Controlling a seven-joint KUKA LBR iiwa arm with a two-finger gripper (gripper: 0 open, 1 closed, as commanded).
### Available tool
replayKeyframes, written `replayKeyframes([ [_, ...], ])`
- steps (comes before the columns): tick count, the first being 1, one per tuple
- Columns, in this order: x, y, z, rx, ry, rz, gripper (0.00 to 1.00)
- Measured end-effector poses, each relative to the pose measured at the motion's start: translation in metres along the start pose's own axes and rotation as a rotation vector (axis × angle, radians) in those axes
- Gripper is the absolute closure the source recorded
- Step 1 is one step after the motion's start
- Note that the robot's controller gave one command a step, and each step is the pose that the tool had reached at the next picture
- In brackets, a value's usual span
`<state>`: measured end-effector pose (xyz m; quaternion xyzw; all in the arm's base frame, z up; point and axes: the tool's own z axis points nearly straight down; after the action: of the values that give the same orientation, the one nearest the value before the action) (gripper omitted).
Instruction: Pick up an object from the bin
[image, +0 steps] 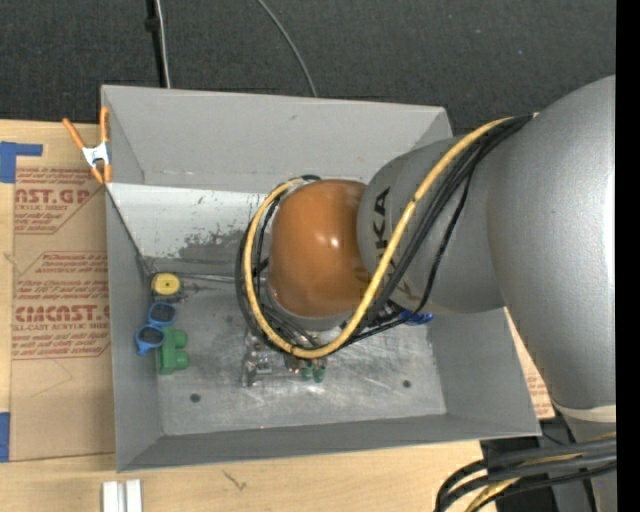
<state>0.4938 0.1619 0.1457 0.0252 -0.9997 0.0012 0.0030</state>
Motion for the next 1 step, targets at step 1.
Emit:
replayKeyframes([
  [1, -0.0008, 0.0042, -0.0032, -0.003, -0.006, -0.004, 0.0],
])
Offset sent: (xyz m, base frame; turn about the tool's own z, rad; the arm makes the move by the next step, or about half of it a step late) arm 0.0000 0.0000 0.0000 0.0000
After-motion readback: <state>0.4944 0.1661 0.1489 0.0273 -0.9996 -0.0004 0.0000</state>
